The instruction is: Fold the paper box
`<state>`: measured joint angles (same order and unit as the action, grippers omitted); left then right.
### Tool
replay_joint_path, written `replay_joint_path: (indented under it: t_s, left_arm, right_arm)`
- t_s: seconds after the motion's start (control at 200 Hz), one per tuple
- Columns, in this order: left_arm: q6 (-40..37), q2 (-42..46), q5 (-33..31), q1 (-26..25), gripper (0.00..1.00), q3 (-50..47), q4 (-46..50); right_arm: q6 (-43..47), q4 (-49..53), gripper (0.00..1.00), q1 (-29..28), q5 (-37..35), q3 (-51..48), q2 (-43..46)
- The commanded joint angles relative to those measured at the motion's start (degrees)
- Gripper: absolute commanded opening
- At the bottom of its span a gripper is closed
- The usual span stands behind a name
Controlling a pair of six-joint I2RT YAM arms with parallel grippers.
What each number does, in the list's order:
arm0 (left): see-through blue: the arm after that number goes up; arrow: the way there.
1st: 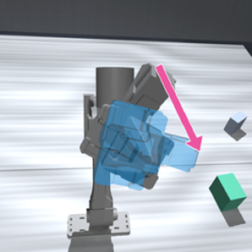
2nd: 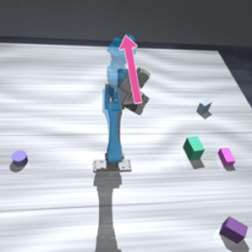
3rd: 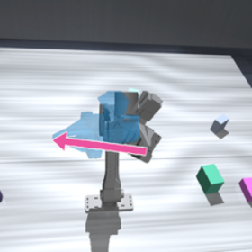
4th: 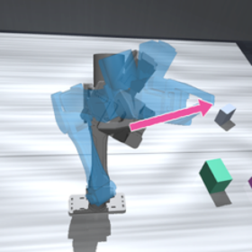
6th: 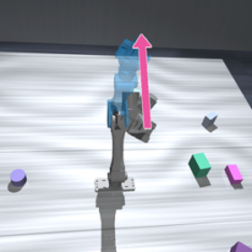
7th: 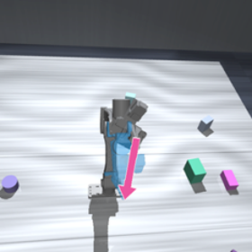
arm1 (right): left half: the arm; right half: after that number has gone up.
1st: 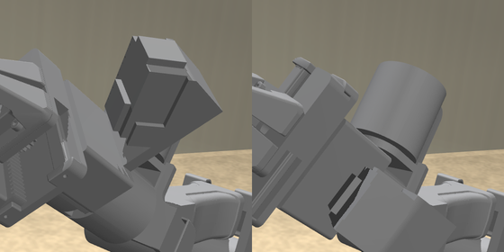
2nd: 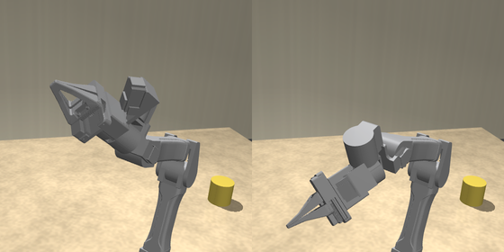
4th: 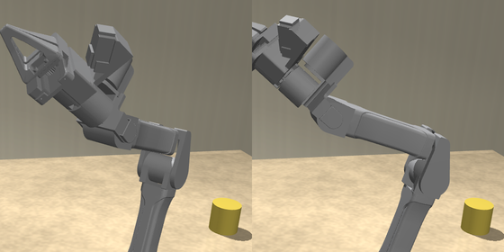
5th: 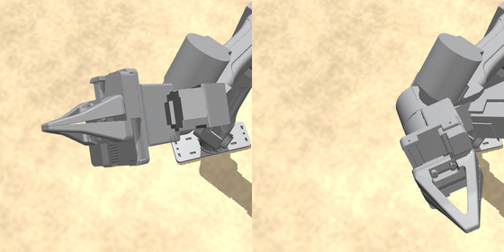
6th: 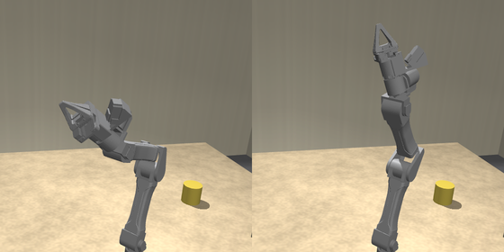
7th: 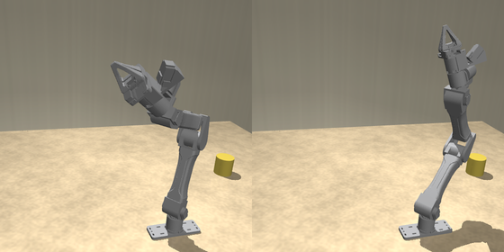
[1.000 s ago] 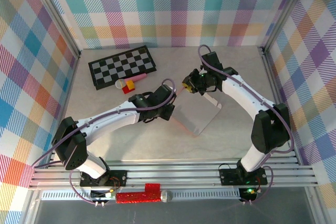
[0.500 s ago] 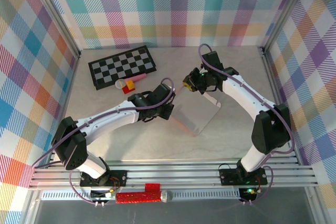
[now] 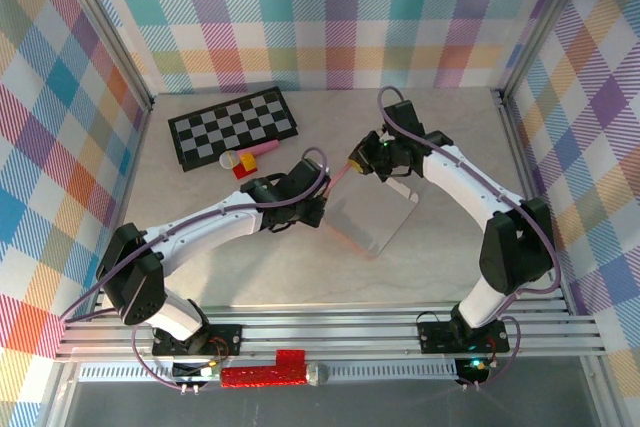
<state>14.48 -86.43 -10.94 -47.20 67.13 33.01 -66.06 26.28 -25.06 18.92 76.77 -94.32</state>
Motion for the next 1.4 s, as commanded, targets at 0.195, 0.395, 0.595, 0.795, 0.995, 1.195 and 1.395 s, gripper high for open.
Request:
replay_joint_path:
  t_s: [0.195, 0.395, 0.595, 0.795, 0.995, 1.195, 1.395]
  left_arm:
    - [8.6, 12.2, 2.8, 7.8, 0.59, -1.9, 4.0]
    - [18.2, 14.9, 12.2, 17.3, 0.57, 0.4, 3.1]
    - [32.6, 6.7, 20.4, 18.6, 0.53, 6.7, -1.4]
    - [43.4, -0.8, 21.3, 17.7, 0.49, 8.4, -7.6]
    - [46.9, -6.2, 21.9, 16.5, 0.46, 11.2, -7.5]
    - [49.2, -7.9, 22.2, 15.2, 0.43, 11.8, -8.4]
    - [48.5, -8.6, 21.1, 14.5, 0.43, 12.9, -6.1]
  right_arm:
    - [-17.4, -21.3, 0.00, -1.8, -8.7, -8.9, 2.7]
    - [-28.8, -26.7, 0.00, -5.8, -22.6, -12.4, 1.5]
    - [-33.6, -34.3, 0.00, -7.4, -26.9, -15.4, -1.3]
    - [-34.3, -37.3, 0.00, -7.7, -27.3, -17.6, -1.3]
    - [-35.0, -39.6, 0.00, -7.9, -27.1, -18.6, -1.3]
    - [-34.7, -39.7, 0.00, -7.9, -26.7, -18.5, -1.1]
    - [-34.6, -39.9, 0.00, -7.9, -25.9, -18.5, -1.0]
